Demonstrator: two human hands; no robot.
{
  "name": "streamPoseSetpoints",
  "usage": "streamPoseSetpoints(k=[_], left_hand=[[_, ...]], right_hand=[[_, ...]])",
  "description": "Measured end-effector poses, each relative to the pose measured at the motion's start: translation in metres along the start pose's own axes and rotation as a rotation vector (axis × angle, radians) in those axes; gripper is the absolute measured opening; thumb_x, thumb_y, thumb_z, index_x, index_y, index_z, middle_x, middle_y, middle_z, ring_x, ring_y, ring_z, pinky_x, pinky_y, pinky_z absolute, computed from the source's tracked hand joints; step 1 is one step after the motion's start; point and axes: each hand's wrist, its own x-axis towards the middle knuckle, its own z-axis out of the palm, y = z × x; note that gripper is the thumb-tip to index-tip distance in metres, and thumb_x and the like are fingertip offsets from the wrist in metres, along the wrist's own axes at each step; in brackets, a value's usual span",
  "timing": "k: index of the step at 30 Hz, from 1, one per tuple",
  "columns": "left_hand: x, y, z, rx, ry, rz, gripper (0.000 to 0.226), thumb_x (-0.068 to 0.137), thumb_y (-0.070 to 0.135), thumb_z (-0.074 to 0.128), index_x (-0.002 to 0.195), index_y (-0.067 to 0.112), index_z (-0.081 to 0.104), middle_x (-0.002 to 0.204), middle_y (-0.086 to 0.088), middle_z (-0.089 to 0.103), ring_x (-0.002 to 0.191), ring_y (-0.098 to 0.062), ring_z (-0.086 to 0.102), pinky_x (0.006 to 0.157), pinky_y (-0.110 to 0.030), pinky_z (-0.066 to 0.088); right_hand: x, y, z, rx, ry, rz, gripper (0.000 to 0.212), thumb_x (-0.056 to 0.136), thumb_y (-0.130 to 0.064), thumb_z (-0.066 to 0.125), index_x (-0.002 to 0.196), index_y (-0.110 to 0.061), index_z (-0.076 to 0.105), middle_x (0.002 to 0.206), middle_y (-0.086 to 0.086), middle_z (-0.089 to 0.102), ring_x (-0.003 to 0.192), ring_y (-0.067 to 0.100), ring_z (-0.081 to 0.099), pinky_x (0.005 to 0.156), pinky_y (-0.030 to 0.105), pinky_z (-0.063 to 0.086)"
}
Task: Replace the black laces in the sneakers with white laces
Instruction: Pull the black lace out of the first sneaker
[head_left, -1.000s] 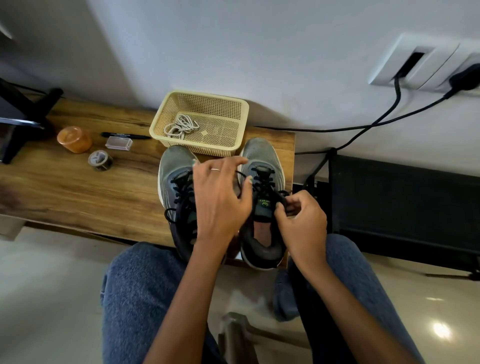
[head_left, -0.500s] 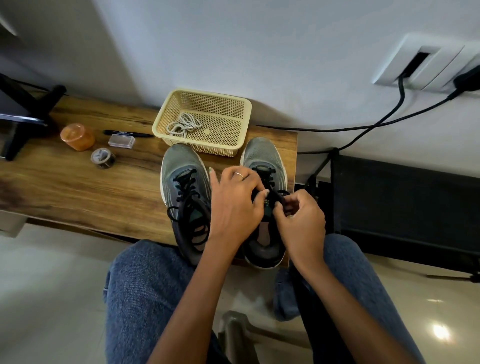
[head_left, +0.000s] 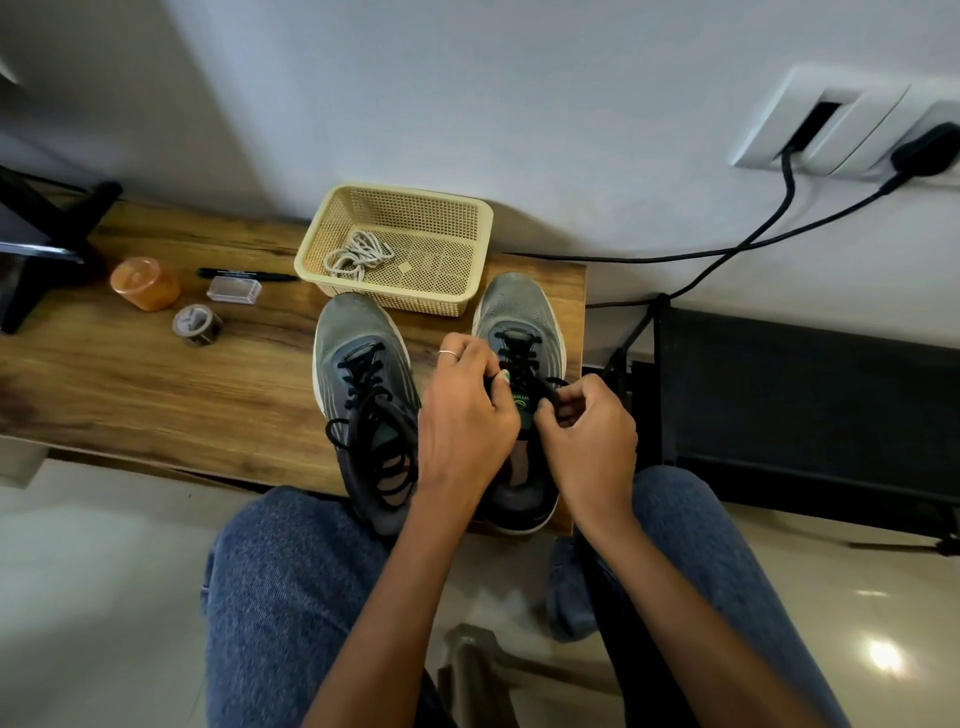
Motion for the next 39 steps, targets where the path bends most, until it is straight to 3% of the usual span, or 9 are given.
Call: streamPoseSetpoints(k=[3, 5, 7, 12, 17, 25, 32, 36, 39], left_hand=[[0.001, 0.003, -0.004, -0.024, 0.108, -0.053, 0.007, 0.089, 0.006, 0.054, 0.086, 0.009, 0.049, 0.094, -0.002, 0.049, 0.068, -0.011, 0.048, 0.062, -0.023, 0.043], [0.008, -0.002, -0.020, -0.055, 0.336, -0.114, 0.011, 0.086, -0.001, 0.054, 0.082, 0.008, 0.048, 0.084, -0.003, 0.047, 0.061, -0.004, 0.039, 0.060, -0.012, 0.040], [0.012, -0.013, -0.034, -0.095, 0.473, -0.160, 0.013, 0.082, 0.000, 0.055, 0.076, 0.010, 0.048, 0.078, -0.002, 0.047, 0.061, -0.008, 0.038, 0.061, -0.014, 0.041], [0.008, -0.015, -0.019, 0.078, 0.199, -0.110, 0.014, 0.088, 0.029, 0.061, 0.085, 0.015, 0.061, 0.089, 0.002, 0.059, 0.084, -0.018, 0.053, 0.066, -0.031, 0.042], [0.013, -0.027, -0.013, 0.256, 0.127, -0.065, 0.040, 0.082, 0.047, 0.053, 0.113, 0.022, 0.063, 0.105, 0.002, 0.068, 0.103, -0.025, 0.058, 0.098, -0.052, 0.038], [0.007, -0.013, 0.010, 0.241, -0.129, 0.215, 0.029, 0.082, 0.025, 0.069, 0.111, 0.024, 0.069, 0.108, 0.005, 0.069, 0.112, -0.020, 0.057, 0.115, -0.051, 0.019], [0.012, -0.009, 0.018, 0.236, -0.041, 0.212, 0.003, 0.082, 0.016, 0.072, 0.084, 0.017, 0.073, 0.083, 0.002, 0.072, 0.081, -0.021, 0.067, 0.110, -0.056, 0.026], [0.010, -0.006, 0.021, 0.191, -0.025, 0.166, 0.008, 0.091, 0.017, 0.061, 0.087, 0.014, 0.066, 0.082, 0.001, 0.068, 0.079, -0.022, 0.065, 0.113, -0.060, 0.022], [0.012, -0.007, 0.015, 0.119, 0.066, 0.084, 0.011, 0.095, 0.018, 0.056, 0.091, 0.012, 0.064, 0.087, -0.001, 0.066, 0.082, -0.024, 0.062, 0.104, -0.060, 0.036]], right_hand=[[0.001, 0.001, 0.000, -0.005, 0.017, 0.018, 0.007, 0.083, -0.016, 0.065, 0.083, -0.014, 0.059, 0.076, -0.002, 0.061, 0.071, 0.013, 0.058, 0.061, 0.031, 0.049], [0.003, 0.006, -0.003, 0.036, 0.045, 0.055, 0.008, 0.082, -0.014, 0.065, 0.079, -0.013, 0.057, 0.072, -0.002, 0.060, 0.068, 0.014, 0.058, 0.060, 0.037, 0.051], [0.004, 0.010, -0.005, 0.043, 0.050, 0.040, 0.009, 0.082, -0.014, 0.065, 0.079, -0.013, 0.057, 0.072, -0.001, 0.060, 0.067, 0.014, 0.058, 0.061, 0.041, 0.052], [0.000, 0.005, -0.002, 0.019, -0.023, -0.039, 0.009, 0.083, -0.020, 0.068, 0.085, -0.014, 0.060, 0.078, -0.001, 0.063, 0.072, 0.011, 0.060, 0.065, 0.037, 0.053], [-0.001, 0.006, -0.002, 0.024, -0.006, -0.051, 0.012, 0.082, -0.022, 0.069, 0.086, -0.014, 0.060, 0.078, -0.002, 0.064, 0.073, 0.012, 0.061, 0.065, 0.039, 0.053], [-0.001, 0.007, -0.002, 0.000, -0.016, -0.082, 0.012, 0.083, -0.022, 0.068, 0.085, -0.014, 0.059, 0.081, -0.001, 0.063, 0.074, 0.014, 0.060, 0.063, 0.035, 0.051], [0.000, 0.008, -0.003, 0.013, -0.011, -0.085, 0.010, 0.083, -0.019, 0.067, 0.086, -0.014, 0.059, 0.081, -0.002, 0.063, 0.074, 0.012, 0.060, 0.065, 0.035, 0.052], [-0.001, 0.007, -0.002, 0.018, 0.010, -0.060, 0.009, 0.083, -0.017, 0.066, 0.083, -0.015, 0.057, 0.078, -0.002, 0.062, 0.071, 0.012, 0.059, 0.064, 0.037, 0.052], [-0.001, 0.007, -0.003, 0.027, 0.027, -0.024, 0.010, 0.082, -0.017, 0.066, 0.079, -0.014, 0.056, 0.074, -0.002, 0.061, 0.069, 0.013, 0.058, 0.062, 0.039, 0.051]])
